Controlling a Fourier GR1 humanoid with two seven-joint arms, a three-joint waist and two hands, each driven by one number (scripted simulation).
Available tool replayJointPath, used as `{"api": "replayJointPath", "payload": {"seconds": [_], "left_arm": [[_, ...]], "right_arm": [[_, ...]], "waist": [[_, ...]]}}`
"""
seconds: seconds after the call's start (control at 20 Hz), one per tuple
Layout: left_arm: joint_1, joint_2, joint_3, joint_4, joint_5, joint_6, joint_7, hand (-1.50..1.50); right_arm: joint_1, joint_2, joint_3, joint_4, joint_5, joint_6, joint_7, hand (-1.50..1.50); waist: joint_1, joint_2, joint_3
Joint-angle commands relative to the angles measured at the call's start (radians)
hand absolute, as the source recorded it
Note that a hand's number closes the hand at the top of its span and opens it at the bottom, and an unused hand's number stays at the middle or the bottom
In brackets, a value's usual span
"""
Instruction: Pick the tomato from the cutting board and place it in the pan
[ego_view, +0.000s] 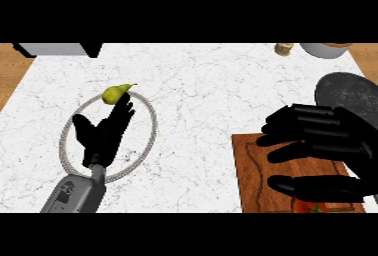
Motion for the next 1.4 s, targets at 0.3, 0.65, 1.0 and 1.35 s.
{"api": "replayJointPath", "payload": {"seconds": [0.3, 0.65, 1.0, 1.35], "left_arm": [[0.091, 0.003, -0.015, -0.075, 0.063, -0.086, -0.001, 0.0], [0.173, 0.023, 0.013, -0.092, 0.078, -0.084, -0.021, 0.0], [0.219, 0.054, 0.013, -0.154, 0.085, -0.104, -0.005, 0.0], [0.172, 0.066, 0.014, -0.192, 0.098, -0.125, 0.04, 0.0]], "right_arm": [[0.217, -0.267, 0.095, -0.124, 0.556, -0.06, -0.302, -1.5], [0.325, -0.427, 0.083, -0.236, 1.014, -0.11, -0.028, -1.5], [0.495, -0.46, 0.179, -0.317, 1.446, 0.006, 0.266, -1.5], [0.686, -0.279, 0.45, -0.26, 1.893, 0.079, 0.548, -1.5]], "waist": [[-0.04, 0.008, 0.006], [-0.103, -0.013, 0.003], [-0.096, -0.01, 0.004], [-0.044, 0.01, 0.006]]}}
